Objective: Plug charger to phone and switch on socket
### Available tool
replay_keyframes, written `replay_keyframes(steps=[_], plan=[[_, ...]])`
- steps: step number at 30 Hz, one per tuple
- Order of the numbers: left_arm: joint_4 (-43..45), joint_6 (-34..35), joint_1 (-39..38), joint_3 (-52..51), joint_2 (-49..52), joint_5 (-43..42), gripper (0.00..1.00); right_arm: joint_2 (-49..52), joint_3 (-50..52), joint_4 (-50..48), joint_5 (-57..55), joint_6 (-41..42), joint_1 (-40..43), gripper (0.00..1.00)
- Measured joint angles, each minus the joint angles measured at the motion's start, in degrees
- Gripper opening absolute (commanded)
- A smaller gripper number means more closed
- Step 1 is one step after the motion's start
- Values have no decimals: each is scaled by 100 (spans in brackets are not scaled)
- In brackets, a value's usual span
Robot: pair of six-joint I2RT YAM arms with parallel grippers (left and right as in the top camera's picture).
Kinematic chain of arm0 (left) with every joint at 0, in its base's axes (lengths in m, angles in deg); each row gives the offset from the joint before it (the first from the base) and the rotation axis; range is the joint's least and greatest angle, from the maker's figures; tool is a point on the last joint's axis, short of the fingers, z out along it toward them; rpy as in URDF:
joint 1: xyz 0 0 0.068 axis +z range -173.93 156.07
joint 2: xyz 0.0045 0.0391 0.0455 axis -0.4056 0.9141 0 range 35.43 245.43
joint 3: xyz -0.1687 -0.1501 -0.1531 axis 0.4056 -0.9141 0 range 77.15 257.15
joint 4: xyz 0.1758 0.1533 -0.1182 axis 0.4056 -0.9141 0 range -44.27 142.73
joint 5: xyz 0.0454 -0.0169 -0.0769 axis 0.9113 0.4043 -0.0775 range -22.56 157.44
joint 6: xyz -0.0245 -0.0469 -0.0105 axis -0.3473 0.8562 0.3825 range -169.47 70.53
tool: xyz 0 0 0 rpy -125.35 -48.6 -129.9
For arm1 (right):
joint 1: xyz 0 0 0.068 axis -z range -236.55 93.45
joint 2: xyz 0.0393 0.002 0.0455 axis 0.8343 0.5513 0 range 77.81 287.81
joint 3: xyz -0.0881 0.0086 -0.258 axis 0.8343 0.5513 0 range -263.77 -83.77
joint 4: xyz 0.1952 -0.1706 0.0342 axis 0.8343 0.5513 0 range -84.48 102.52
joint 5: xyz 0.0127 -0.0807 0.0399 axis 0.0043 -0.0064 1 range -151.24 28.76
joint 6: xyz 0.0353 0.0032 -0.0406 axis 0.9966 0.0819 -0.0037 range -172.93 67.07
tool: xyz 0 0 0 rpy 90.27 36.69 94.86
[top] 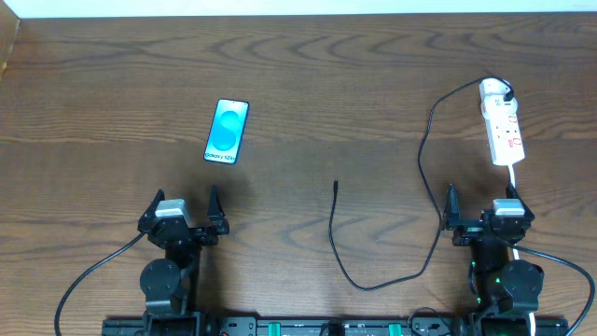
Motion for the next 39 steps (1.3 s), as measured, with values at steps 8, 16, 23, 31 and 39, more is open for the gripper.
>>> replay_keyframes(steps=[8, 16, 23, 31, 39], plan=[[0, 0, 0, 0, 0, -2, 98, 0, 0, 0, 0, 0, 0, 99], [0, 0, 0, 0, 0, 0, 98, 0, 0, 0, 0, 0, 0, 99], [-107, 0, 0, 76, 4, -2, 98, 0, 0, 0, 0, 0, 0, 99], [-433, -4, 0, 636, 678, -4, 98, 0, 0, 0, 0, 0, 0, 99], [-739, -90, 0, 2103, 2258, -4, 98, 0, 0, -2, 0, 0, 0, 99]])
